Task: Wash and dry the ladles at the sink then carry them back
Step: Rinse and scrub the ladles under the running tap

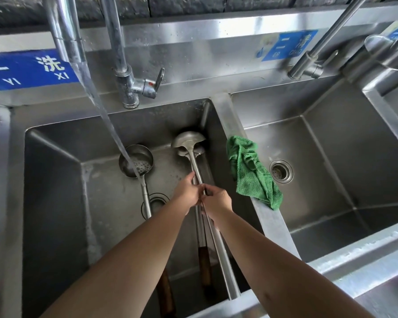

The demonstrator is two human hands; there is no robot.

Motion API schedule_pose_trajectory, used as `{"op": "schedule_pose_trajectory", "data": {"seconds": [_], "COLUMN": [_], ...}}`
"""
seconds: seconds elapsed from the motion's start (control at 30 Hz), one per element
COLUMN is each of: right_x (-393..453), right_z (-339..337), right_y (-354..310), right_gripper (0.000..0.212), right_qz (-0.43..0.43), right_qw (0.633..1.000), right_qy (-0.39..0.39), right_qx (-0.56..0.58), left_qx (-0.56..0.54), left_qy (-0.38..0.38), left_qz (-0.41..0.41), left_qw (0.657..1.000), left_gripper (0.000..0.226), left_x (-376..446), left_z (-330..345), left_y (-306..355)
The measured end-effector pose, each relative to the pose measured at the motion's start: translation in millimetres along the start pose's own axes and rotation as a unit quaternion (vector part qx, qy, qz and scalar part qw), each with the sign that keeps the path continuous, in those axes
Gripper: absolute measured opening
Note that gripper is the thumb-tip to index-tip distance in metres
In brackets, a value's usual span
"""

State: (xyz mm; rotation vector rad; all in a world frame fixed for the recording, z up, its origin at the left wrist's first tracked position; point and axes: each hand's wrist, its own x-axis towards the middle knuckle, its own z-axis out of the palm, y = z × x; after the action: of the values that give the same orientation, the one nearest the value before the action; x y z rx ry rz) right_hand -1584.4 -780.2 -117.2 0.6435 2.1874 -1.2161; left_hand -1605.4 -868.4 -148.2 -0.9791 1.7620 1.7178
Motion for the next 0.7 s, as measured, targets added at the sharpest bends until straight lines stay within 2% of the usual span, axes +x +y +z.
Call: {"op": "schedule_pose_trajectory", "data": {"seconds": [0.17,0.3,0.4,0.53,0.7], "right_x": [6,8,3,-1,-5], "right_z": [1,-1,-3,-3,9], "right_y": [-1,-1,-5,-12,-20], "right_gripper": [0.031,0.043,0.029,0.045,0.052], "right_qz": [0.003,-0.012,-0.021,-0.039,-0.1], "right_qw": [1.0,0.995,0.991,0.983,0.962], "right_qy": [0.001,0.0,-0.003,-0.005,0.014], "right_qx": [-0.016,-0.102,-0.131,-0.177,-0.255], "left_qx": [0.06,0.095,0.088,0.065,0.08], "left_qy": [0.013,0.014,0.028,0.021,0.017], "left_qz": [0.02,0.026,0.019,0.001,0.001], "left_qw": [0.998,0.995,0.996,0.998,0.997], "left_gripper": [0.071,0.07,0.068,0.068,0.062], "left_x": [15,16,8,1,-3], "left_z": [2,0,-3,-10,-33], "left_y": [-13,-17,-14,-12,-14]}}
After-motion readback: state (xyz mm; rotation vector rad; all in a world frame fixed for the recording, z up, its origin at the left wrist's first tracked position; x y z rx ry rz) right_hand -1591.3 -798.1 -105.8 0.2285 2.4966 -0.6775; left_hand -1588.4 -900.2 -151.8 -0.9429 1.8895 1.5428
